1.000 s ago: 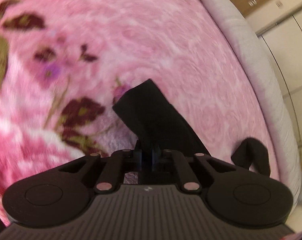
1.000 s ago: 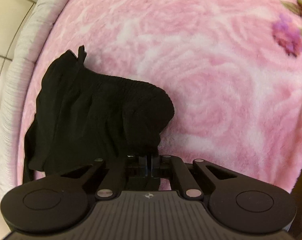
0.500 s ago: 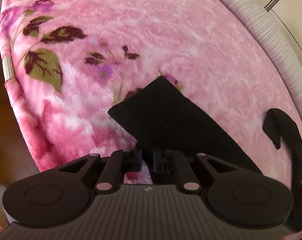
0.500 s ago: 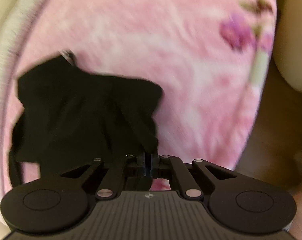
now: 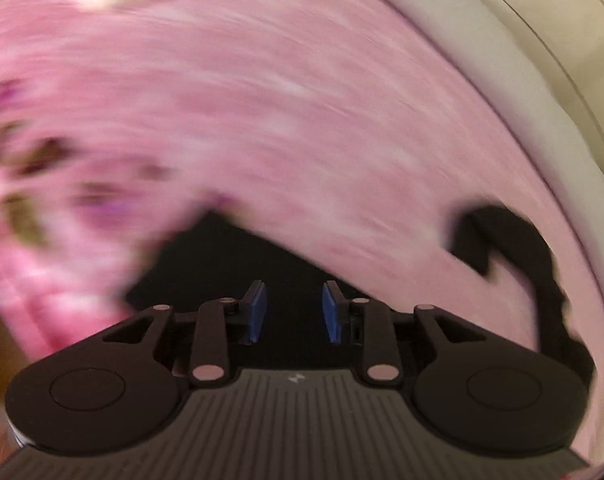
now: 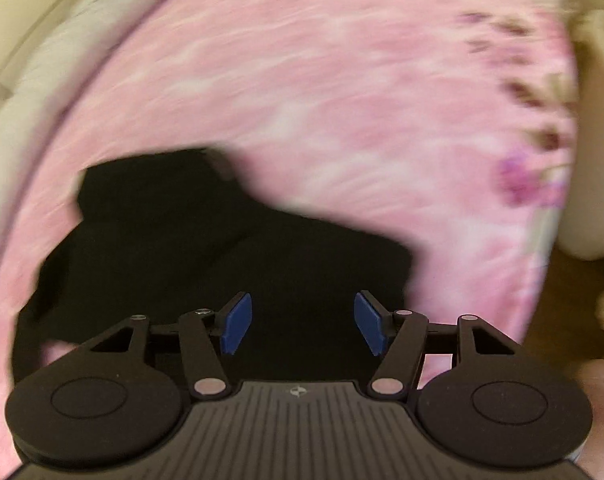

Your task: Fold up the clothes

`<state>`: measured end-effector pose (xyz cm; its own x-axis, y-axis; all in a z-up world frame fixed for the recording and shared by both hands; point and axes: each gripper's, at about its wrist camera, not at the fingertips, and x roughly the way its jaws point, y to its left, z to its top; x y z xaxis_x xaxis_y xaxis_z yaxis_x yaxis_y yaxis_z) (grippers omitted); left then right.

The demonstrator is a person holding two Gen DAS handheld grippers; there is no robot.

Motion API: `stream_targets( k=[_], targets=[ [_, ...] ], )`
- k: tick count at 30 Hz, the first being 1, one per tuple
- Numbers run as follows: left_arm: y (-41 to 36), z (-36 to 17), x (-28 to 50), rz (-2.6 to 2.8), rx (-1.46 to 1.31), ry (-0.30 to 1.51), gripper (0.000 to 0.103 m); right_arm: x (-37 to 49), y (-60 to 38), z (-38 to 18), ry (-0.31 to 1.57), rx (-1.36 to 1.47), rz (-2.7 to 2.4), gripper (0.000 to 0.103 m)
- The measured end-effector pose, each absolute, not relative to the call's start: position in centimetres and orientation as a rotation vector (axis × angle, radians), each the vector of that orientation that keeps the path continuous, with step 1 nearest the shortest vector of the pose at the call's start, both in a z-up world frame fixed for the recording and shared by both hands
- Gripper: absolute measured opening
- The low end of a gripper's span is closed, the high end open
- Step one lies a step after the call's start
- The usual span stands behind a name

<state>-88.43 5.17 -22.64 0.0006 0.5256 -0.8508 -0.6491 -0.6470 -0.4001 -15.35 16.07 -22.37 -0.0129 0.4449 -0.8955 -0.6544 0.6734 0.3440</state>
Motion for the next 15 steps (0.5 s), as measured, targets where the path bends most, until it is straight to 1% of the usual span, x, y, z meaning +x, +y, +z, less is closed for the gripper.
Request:
stream_targets(
  k=[1, 3, 4, 6, 11, 15],
  targets=[
    [7.1, -23.3, -87.6, 1.712, -1.429, 0.136, 0.026, -16.7, 16.8, -22.6, 1.332, -0.193, 0.929, 0.06],
    [10.8, -24.5, -85.9, 1.598, -1.416, 0.136, 0.029, -19.8, 18.3, -23.9, 1.394, -0.13, 1.027, 0.055],
    [12.5, -25.2, -85.2, 1.553, -1.432, 0.097, 0.029, -20.9, 19.1, -24.6, 1.438, -0.087, 1.052, 0.05],
    [15.4, -26.8, -84.1, 1.477, -1.5, -0.043, 0.03, -23.2, 20.8, -25.9, 1.536, 0.007, 1.085, 0.046],
    [20.2, -30.9, -82.4, 1.443, -1.66, -0.412, 0.036, -26.8, 25.8, -28.7, 1.69, 0.154, 1.133, 0.045],
    [21.6, -34.0, -82.2, 1.519, -1.779, -0.627, 0.04, -28.2, 28.4, -31.5, 1.809, 0.278, 1.077, 0.051]
  ],
)
